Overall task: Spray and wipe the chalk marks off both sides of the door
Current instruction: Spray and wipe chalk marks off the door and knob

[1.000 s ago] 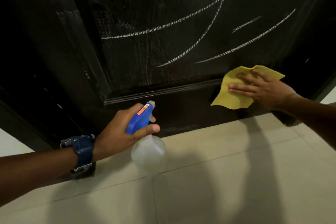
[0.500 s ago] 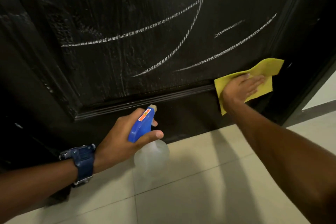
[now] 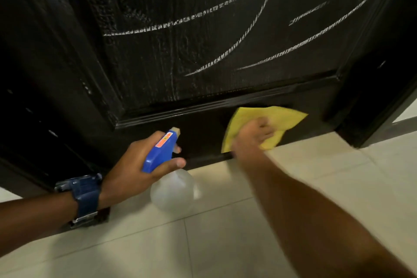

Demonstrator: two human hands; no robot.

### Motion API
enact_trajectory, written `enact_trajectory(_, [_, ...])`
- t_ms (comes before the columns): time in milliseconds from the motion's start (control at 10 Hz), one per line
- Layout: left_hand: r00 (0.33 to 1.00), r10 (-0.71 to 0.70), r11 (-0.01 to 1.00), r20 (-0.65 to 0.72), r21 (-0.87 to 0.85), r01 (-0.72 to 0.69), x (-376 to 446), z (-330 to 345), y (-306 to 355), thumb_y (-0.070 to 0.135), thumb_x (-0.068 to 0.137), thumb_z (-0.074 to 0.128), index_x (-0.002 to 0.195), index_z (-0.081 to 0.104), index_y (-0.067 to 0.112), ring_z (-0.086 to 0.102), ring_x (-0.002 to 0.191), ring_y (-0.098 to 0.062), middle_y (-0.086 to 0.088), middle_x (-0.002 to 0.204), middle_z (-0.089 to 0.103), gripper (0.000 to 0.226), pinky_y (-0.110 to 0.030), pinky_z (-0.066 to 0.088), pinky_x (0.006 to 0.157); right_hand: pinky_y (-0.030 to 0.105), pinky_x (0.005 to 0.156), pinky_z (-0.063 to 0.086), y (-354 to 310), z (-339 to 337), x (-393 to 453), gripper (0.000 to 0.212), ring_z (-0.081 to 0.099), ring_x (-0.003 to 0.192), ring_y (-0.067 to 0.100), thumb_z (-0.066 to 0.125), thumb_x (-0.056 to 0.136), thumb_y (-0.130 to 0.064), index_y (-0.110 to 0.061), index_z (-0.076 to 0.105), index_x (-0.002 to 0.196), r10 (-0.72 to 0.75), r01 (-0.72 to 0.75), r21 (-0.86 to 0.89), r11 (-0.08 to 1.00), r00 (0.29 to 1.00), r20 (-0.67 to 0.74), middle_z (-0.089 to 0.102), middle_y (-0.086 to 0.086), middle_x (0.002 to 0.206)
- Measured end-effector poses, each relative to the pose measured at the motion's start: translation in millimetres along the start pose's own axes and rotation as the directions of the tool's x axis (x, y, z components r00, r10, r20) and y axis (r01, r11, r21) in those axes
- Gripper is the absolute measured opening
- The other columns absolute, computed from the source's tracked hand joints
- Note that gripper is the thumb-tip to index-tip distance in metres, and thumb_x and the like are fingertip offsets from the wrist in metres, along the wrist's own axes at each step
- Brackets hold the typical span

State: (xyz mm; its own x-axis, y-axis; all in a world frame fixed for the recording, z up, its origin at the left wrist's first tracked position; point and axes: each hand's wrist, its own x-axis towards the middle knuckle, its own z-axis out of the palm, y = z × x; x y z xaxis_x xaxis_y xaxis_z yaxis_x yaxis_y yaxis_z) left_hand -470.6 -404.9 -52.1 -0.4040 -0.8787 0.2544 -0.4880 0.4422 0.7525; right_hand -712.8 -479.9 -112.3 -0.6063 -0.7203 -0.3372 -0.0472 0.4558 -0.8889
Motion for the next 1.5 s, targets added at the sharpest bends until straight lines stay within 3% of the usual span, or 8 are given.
enact_trajectory(200, [0.998, -0.049, 0.996, -0.025, 0.068, 0.051, -33.6, -34.2, -20.7, 0.083, 0.067, 0.062, 0.11, 0.067, 0.029, 0.07, 0.092, -0.004, 0.011, 0.104, 0.072, 0.07, -0.019, 0.055, 0.074, 0.056, 0.124, 0.011, 106.3, 153.6, 9.3, 0.077, 0.013, 0.153, 0.032, 0.03, 0.102, -0.06, -0.025, -0.008, 0.16, 0.226, -0.304, 0.564, 0.768, 0.952, 0.206, -0.003, 0.005, 0.169])
enact_trajectory(400, [0.984, -0.17, 0.983, -0.053, 0.067, 0.174, -70.7, -68.1, -24.1, 0.084, 0.064, 0.064, 0.109, 0.064, 0.034, 0.071, 0.093, -0.009, 0.011, 0.106, 0.071, 0.067, -0.025, 0.058, 0.073, 0.019, 0.081, 0.047, 32.3, 67.9, -43.7, 0.048, 0.048, 0.127, 0.029, 0.037, 0.104, -0.011, -0.011, 0.031, 0.152, 0.409, -0.453, 0.622, 0.639, 0.885, 0.224, 0.038, 0.013, 0.153])
enact_trajectory(500, [0.986, -0.158, 0.981, -0.06, 0.105, 0.164, -73.3, -74.7, -18.8, 0.079, 0.068, 0.065, 0.106, 0.065, 0.027, 0.069, 0.093, -0.009, 0.011, 0.105, 0.07, 0.065, -0.027, 0.056, 0.076, 0.044, 0.113, 0.035, 43.3, 58.7, -18.9, 0.058, 0.038, 0.14, 0.034, 0.04, 0.106, -0.018, -0.018, 0.015, 0.159, 0.297, -0.317, 0.697, 0.643, 0.942, 0.155, 0.032, 0.011, 0.157])
enact_trajectory(700, [0.985, -0.144, 0.979, -0.097, 0.134, 0.156, -75.5, -81.3, -21.0, 0.077, 0.07, 0.062, 0.107, 0.064, 0.025, 0.067, 0.093, -0.005, 0.017, 0.103, 0.067, 0.064, -0.017, 0.055, 0.07, 0.046, 0.111, 0.04, 53.9, 84.1, -56.3, 0.081, 0.048, 0.13, 0.033, 0.072, 0.09, -0.036, -0.013, 0.027, 0.153, 0.212, -0.28, 0.489, 0.826, 0.958, 0.191, 0.045, 0.008, 0.148])
enact_trajectory(1000, [0.987, -0.137, 0.972, -0.088, 0.18, 0.151, -75.6, -74.9, -20.7, 0.078, 0.07, 0.063, 0.108, 0.061, 0.019, 0.066, 0.091, -0.006, 0.013, 0.096, 0.067, 0.07, -0.024, 0.055, 0.075, 0.054, 0.098, 0.053, 35.7, 120.3, -101.8, 0.074, 0.063, 0.114, 0.031, 0.092, 0.068, -0.012, -0.008, 0.054, 0.13, 0.143, -0.44, 0.312, 0.842, 0.74, 0.658, 0.065, 0.012, 0.125])
enact_trajectory(1200, [0.985, -0.152, 0.976, -0.081, 0.145, 0.162, -81.4, -80.0, -12.1, 0.067, 0.073, 0.068, 0.111, 0.059, 0.02, 0.067, 0.092, -0.006, 0.01, 0.101, 0.068, 0.061, -0.025, 0.057, 0.077, 0.055, 0.103, 0.048, 18.0, 69.4, -86.2, 0.089, 0.057, 0.117, 0.025, 0.097, 0.056, -0.038, -0.015, 0.049, 0.127, -0.048, -0.09, 0.471, 0.877, 0.96, 0.274, 0.058, 0.003, 0.126])
enact_trajectory(1300, [0.986, -0.147, 0.978, -0.076, 0.14, 0.157, -83.5, -73.0, -7.4, 0.064, 0.077, 0.07, 0.11, 0.059, 0.019, 0.067, 0.09, -0.008, 0.009, 0.1, 0.068, 0.057, -0.025, 0.057, 0.077, 0.056, 0.109, 0.037, -9.9, 27.3, -70.2, 0.111, 0.044, 0.132, 0.037, 0.094, 0.047, -0.059, -0.017, 0.043, 0.136, -0.26, 0.255, 0.147, 0.956, 0.966, 0.012, 0.047, 0.01, 0.141])
enact_trajectory(1500, [0.995, -0.099, 0.992, -0.016, 0.077, 0.1, -78.6, -51.5, 8.5, 0.076, 0.07, 0.066, 0.11, 0.061, 0.02, 0.068, 0.089, -0.01, 0.01, 0.097, 0.069, 0.069, -0.029, 0.056, 0.077, 0.047, 0.098, 0.044, -48.6, -44.8, -26.4, 0.067, 0.043, 0.12, 0.03, 0.09, 0.065, -0.052, -0.017, 0.049, 0.105, -0.599, 0.594, -0.085, 0.8, 0.799, -0.059, 0.045, 0.009, 0.128])
